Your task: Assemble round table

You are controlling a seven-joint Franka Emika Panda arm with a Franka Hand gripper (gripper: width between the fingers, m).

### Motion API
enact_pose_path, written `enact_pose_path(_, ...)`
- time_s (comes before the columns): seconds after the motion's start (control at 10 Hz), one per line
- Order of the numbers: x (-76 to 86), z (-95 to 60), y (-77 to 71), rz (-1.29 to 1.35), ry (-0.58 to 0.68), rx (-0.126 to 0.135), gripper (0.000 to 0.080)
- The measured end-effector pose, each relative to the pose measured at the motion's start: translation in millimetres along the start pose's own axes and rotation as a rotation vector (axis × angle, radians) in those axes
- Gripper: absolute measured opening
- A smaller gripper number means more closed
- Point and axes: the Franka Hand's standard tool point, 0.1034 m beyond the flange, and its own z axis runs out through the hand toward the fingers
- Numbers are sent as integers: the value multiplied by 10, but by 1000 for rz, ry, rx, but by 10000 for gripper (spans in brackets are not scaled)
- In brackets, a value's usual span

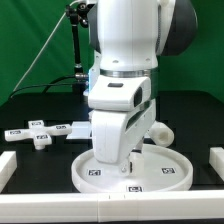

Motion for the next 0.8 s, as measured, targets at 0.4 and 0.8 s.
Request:
enact_pose_path(0.4, 17, 2, 1, -1, 0, 1, 403)
enact_pose_path(0.8, 291, -8, -18, -30, 25, -24, 404)
